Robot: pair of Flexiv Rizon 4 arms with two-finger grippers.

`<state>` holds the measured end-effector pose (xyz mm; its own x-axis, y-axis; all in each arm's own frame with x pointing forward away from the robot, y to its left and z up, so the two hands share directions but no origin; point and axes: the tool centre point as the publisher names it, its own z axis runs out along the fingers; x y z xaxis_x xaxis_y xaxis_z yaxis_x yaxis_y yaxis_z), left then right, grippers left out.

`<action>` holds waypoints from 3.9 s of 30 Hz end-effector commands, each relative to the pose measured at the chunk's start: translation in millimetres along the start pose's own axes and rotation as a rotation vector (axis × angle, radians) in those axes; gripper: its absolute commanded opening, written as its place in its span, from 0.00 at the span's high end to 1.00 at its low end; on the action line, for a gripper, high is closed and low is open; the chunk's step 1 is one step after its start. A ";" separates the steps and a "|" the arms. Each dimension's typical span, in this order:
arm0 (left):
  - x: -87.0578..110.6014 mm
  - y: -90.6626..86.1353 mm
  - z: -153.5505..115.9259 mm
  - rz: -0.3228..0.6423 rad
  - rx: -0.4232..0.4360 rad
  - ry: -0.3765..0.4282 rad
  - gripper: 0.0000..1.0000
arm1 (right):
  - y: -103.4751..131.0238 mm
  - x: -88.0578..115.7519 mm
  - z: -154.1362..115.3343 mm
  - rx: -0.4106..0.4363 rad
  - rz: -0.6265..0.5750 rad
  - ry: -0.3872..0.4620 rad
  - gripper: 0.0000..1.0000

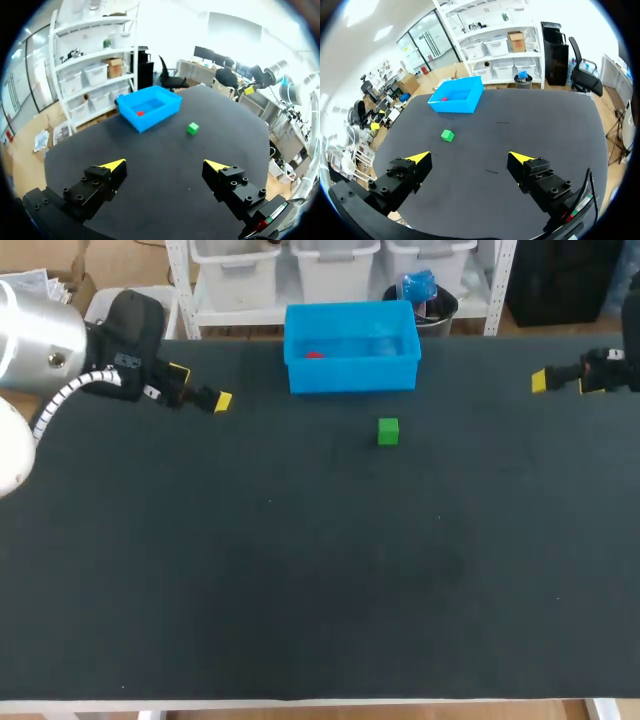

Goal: Use the left arm to pick the red cube and place it into the blue plastic box first, then use the right arm to grasp the green cube and put it into the same blue plastic box after the first action is fully finished.

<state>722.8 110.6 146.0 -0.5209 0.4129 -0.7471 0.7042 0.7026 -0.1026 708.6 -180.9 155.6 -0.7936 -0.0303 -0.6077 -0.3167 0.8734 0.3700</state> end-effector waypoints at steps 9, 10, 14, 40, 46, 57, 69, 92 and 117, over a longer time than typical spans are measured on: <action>2.1 1.3 0.1 0.002 0.007 -0.030 0.00 | 62.6 -33.3 67.5 0.100 0.020 0.140 0.00; 2.1 1.3 0.1 0.002 0.007 -0.030 0.00 | 67.7 -35.8 71.9 0.068 0.020 0.090 0.00; 2.1 1.3 0.1 0.002 0.007 -0.030 0.00 | 67.7 -35.8 71.9 0.068 0.020 0.090 0.00; 2.1 1.3 0.1 0.002 0.007 -0.030 0.00 | 89.8 -30.0 100.6 0.158 0.035 0.225 0.00; 2.1 1.3 0.1 0.002 0.007 -0.030 0.00 | 96.8 -23.9 125.2 0.258 0.030 0.311 0.00; 2.1 1.3 0.1 0.002 0.007 -0.030 0.00 | 98.5 -19.6 154.7 0.393 -0.061 0.434 0.00; 2.1 1.3 0.1 0.002 0.007 -0.030 0.00 | 98.5 -19.6 154.7 0.393 -0.061 0.434 0.00; 2.1 1.3 0.1 0.002 0.007 -0.030 0.00 | 101.4 -9.6 194.3 0.542 0.105 0.509 0.00; 2.1 1.3 0.1 0.002 0.007 -0.030 0.00 | 89.0 16.5 238.3 0.480 0.110 0.485 0.00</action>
<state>723.1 109.8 145.9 -0.5128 0.4008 -0.7592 0.7030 0.7036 -0.1034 789.4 12.2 17.3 -0.9864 -0.0466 -0.1576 -0.0454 0.9989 -0.0108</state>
